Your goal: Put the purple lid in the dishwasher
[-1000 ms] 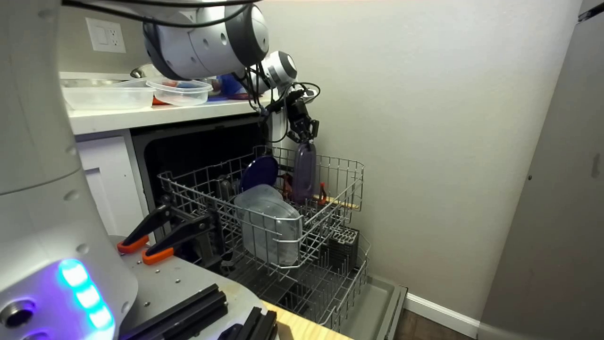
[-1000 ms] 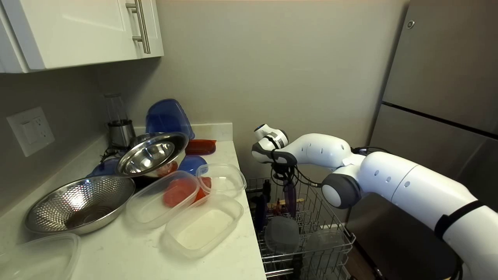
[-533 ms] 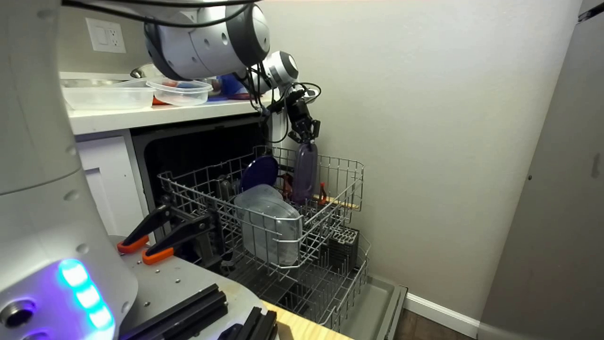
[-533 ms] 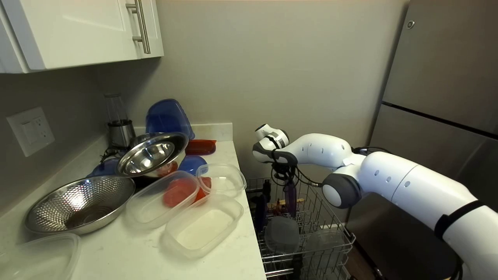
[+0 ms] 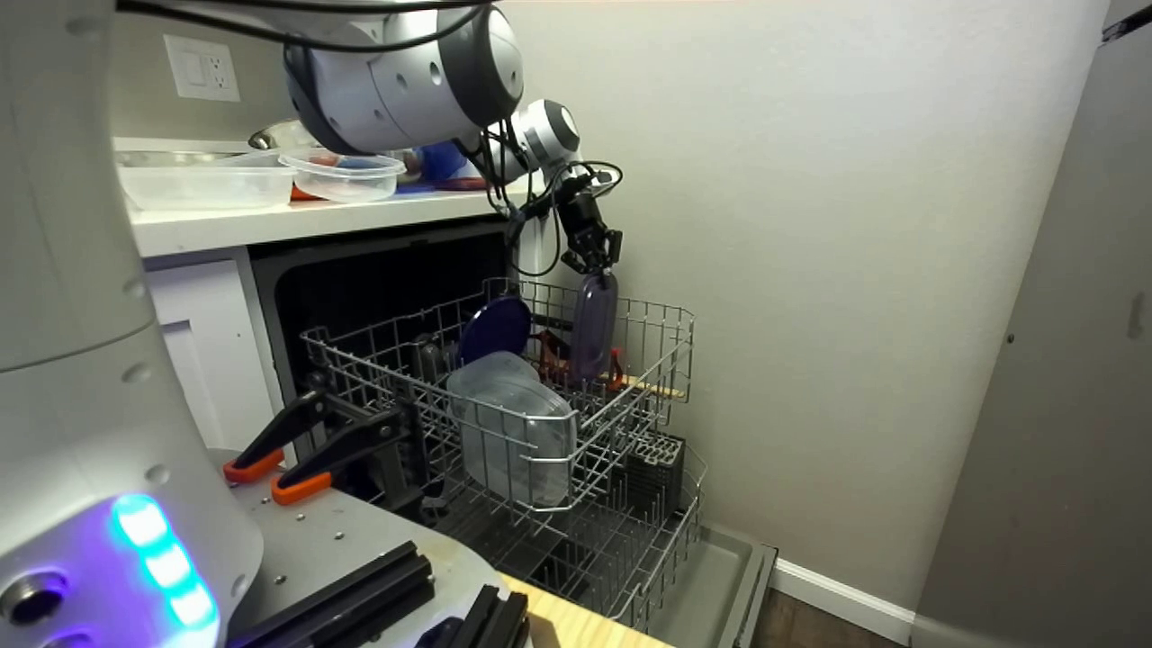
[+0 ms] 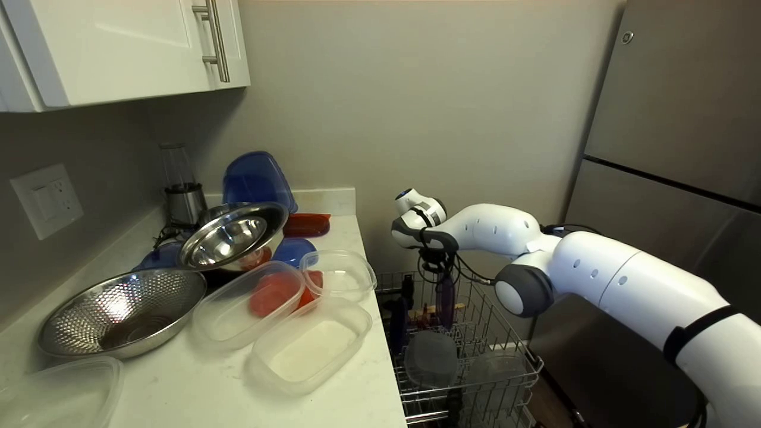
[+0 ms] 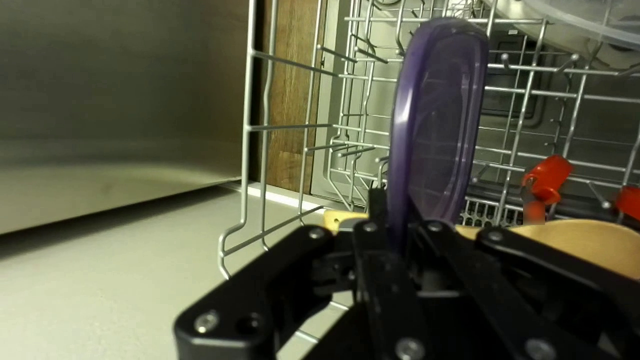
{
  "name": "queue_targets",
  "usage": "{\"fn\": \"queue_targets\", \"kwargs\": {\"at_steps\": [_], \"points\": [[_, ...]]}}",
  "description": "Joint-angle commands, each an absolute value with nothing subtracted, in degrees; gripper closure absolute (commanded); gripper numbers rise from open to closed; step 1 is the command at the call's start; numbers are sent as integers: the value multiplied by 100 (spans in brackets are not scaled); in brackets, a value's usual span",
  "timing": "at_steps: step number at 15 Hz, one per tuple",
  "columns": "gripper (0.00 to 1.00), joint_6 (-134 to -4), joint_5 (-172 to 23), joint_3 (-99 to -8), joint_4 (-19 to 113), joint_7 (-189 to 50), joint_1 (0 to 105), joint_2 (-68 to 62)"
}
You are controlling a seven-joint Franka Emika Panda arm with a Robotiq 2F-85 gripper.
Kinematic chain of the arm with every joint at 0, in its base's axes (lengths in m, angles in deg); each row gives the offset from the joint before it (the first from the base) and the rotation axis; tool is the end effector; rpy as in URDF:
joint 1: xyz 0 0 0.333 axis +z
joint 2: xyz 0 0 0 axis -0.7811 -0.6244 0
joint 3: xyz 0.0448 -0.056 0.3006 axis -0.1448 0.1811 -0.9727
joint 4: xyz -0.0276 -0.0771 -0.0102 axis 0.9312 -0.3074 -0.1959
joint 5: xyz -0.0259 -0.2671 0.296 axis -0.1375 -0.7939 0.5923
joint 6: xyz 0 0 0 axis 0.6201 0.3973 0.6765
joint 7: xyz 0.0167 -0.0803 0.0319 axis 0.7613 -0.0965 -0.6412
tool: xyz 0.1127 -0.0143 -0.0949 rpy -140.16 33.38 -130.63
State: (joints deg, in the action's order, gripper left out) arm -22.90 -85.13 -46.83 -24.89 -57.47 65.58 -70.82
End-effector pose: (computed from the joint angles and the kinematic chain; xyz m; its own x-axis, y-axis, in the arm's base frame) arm 0.7580 0.0957 0.1109 0.9858 -0.0909 -0.1413 -0.0141 -0.8828 0.4695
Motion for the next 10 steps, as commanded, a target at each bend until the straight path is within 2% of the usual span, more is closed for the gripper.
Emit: {"fn": "queue_targets", "kwargs": {"at_steps": [1, 4, 5, 7, 10], "points": [[94, -2494, -8516, -4684, -2364, -5607, 6514, -7088], [93, -2505, -8503, -4696, -2339, -5563, 6505, -7106], [68, -2529, -8495, -4710, -2338, -5531, 6498, -7113], [64, -2504, -8494, -4710, -2359, -5496, 6493, -7125], [44, -2476, -8485, -4712, -2383, -5453, 6486, -7131]]}}
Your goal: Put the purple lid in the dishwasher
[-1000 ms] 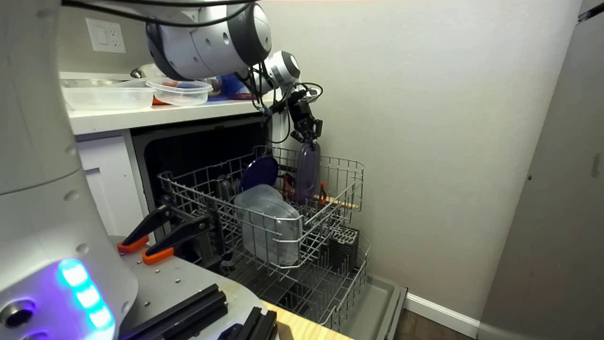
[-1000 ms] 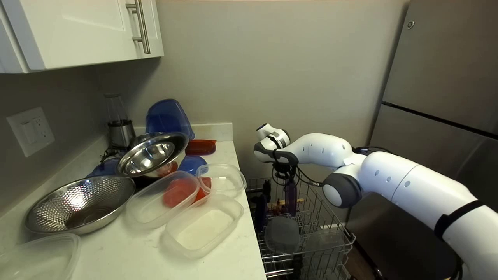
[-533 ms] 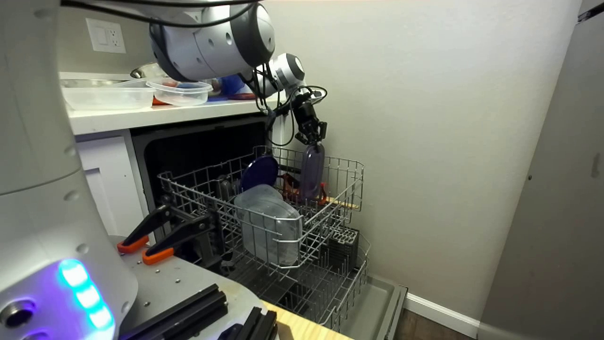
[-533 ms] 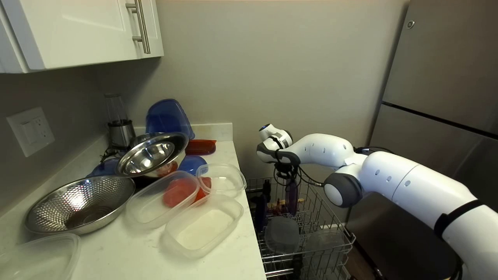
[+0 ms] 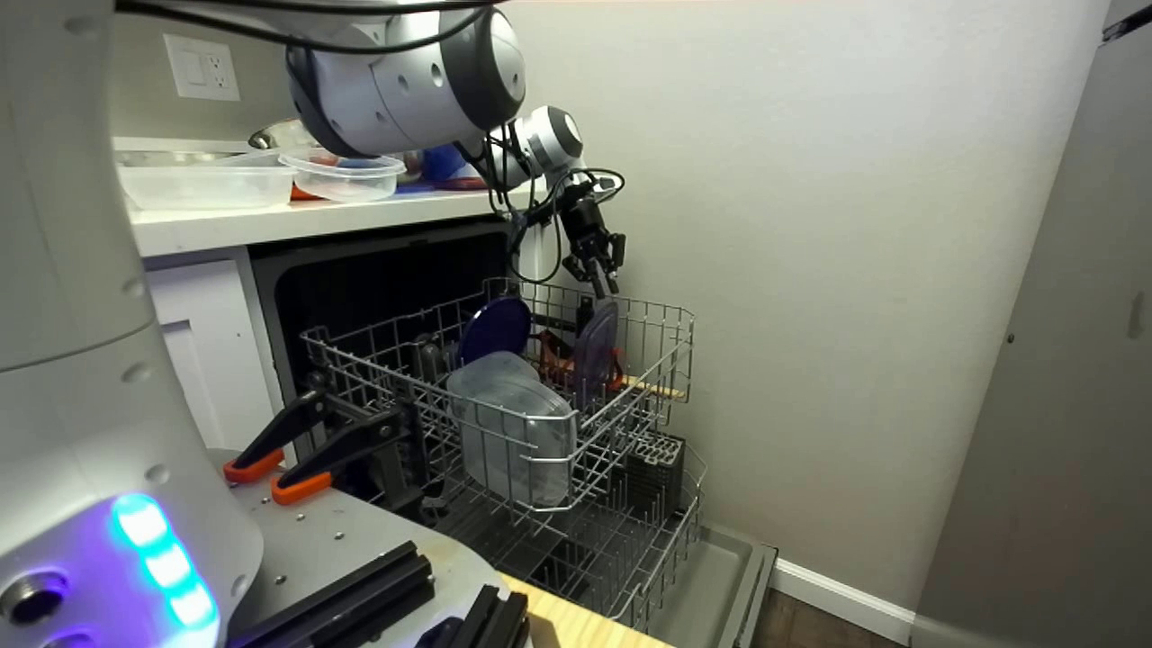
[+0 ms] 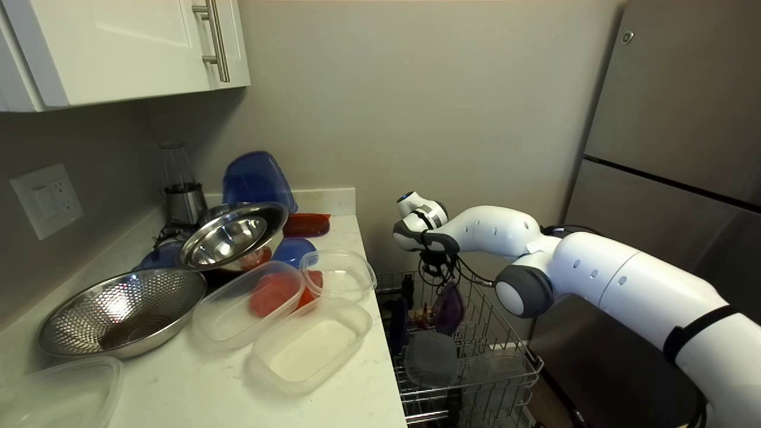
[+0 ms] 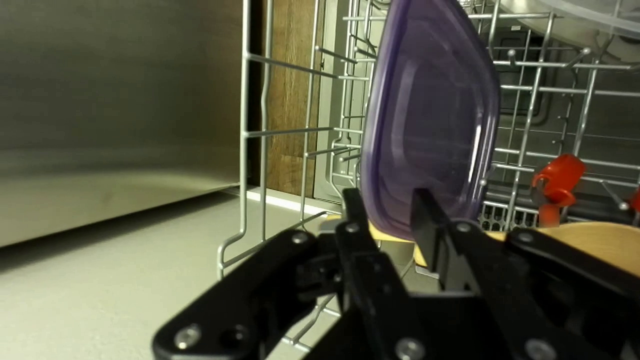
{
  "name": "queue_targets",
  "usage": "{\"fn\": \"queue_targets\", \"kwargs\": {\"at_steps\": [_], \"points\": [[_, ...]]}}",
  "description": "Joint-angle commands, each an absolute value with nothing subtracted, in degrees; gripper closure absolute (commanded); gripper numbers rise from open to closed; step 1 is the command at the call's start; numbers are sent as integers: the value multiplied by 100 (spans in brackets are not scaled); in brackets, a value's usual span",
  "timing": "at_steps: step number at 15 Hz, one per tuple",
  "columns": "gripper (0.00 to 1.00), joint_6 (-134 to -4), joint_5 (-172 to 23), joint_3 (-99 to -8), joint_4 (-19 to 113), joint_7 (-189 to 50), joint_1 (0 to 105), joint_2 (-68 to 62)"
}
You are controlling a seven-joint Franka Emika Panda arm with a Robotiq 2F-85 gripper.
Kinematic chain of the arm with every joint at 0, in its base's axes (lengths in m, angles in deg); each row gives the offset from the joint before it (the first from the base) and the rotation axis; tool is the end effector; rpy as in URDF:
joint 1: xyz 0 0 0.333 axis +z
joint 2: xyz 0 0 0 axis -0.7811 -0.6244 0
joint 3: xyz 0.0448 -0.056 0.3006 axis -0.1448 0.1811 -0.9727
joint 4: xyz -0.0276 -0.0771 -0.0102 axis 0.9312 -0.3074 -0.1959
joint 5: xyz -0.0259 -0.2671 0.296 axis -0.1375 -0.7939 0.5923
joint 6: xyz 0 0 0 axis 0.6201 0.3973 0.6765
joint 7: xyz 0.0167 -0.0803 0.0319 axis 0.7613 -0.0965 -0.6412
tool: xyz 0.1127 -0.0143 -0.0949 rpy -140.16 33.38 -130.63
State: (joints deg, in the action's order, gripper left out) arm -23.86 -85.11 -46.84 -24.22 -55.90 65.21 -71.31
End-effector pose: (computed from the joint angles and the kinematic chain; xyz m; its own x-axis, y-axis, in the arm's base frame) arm 0.7574 0.0901 0.0999 0.9842 -0.1168 -0.1333 -0.0404 -0.8800 0.4732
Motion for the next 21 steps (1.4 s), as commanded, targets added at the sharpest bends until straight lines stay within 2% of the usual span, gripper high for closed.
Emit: {"fn": "queue_targets", "kwargs": {"at_steps": [1, 7, 21], "points": [[38, -2470, -8483, -4713, -2387, -5439, 6485, -7131], [2, -2438, -8478, -4713, -2420, -5444, 6475, -7131], [0, -2175, -8412, -4729, -2474, -5232, 6549, -6853]]}}
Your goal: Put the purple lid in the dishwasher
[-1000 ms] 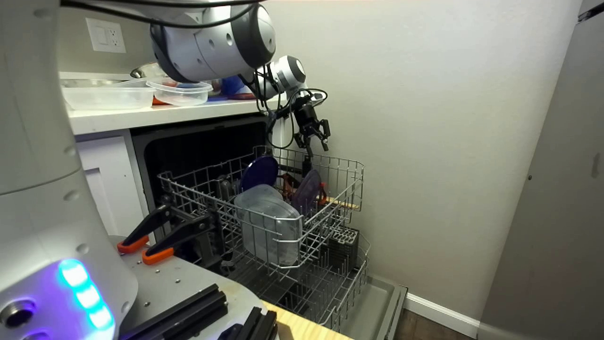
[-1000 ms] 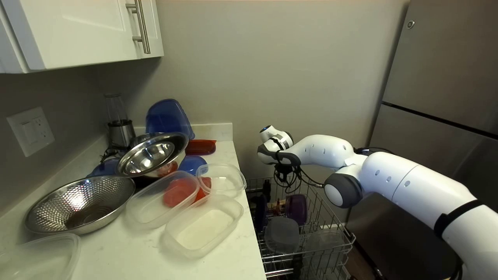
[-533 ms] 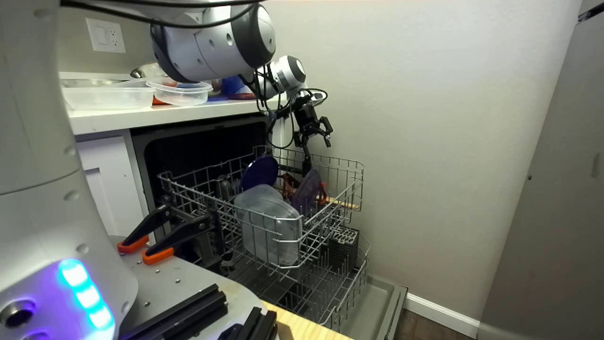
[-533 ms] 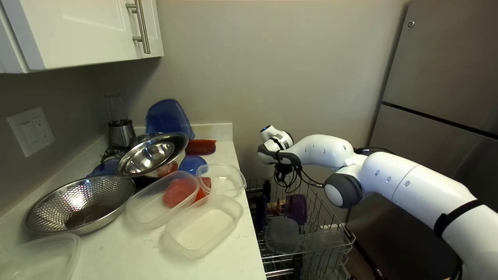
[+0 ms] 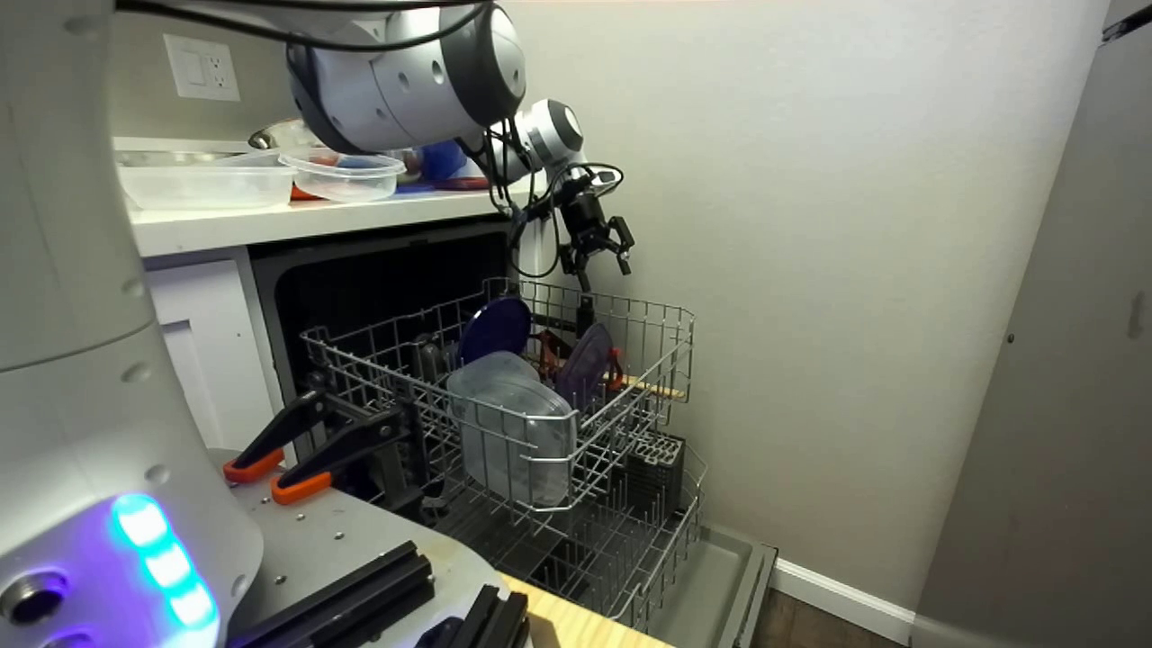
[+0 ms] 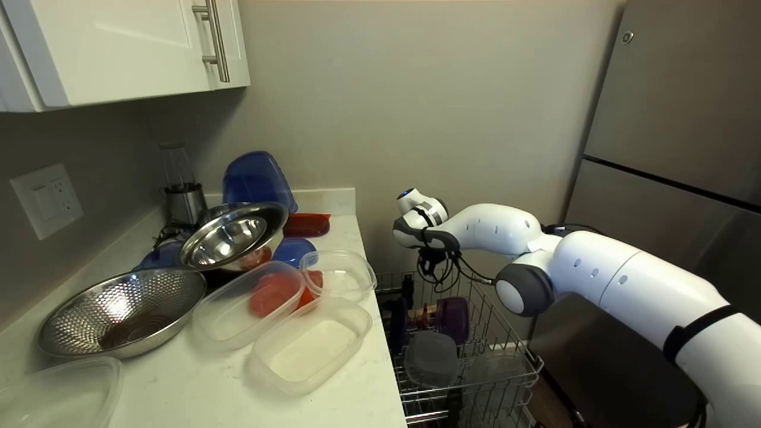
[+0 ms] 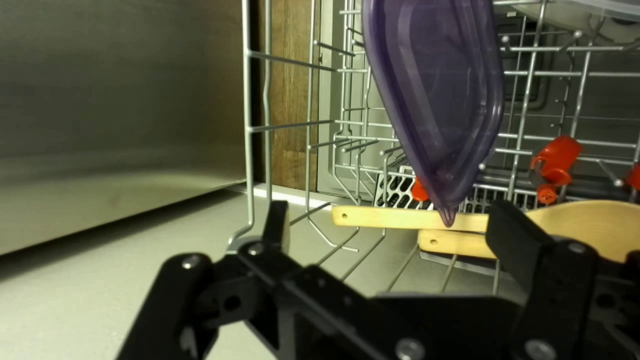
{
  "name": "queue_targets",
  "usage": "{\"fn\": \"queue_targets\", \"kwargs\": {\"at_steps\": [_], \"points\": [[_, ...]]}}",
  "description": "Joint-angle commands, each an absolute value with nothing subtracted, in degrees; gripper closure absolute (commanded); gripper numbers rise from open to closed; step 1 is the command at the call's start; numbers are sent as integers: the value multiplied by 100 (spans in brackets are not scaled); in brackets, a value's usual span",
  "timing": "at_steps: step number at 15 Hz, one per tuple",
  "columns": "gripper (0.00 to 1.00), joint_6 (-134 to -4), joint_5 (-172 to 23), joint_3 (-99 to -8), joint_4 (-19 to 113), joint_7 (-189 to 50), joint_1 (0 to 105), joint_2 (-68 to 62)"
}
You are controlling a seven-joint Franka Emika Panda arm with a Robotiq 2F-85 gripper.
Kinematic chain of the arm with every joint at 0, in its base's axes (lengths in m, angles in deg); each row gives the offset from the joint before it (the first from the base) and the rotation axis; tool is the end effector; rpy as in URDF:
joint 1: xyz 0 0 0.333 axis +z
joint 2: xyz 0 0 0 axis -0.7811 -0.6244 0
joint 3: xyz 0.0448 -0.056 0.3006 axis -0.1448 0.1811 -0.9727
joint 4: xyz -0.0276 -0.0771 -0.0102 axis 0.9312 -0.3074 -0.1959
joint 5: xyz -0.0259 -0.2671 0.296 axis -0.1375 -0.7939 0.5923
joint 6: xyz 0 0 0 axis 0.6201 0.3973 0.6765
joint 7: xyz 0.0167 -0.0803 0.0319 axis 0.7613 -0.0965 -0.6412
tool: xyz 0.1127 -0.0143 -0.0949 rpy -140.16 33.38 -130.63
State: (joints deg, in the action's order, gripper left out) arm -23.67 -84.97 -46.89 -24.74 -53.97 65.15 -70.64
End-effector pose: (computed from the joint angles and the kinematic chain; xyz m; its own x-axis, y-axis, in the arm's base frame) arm 0.7609 0.0914 0.1123 0.9839 -0.1468 -0.1020 -0.0824 -0.8789 0.4699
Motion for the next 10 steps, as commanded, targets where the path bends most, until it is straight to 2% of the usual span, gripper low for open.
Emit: {"fn": "queue_targets", "kwargs": {"at_steps": [1, 10], "points": [[0, -2161, -8417, -4723, -2500, -5181, 6563, -6814], [0, -2282, -8480, -4690, -2554, -5096, 6578, -6802]]}}
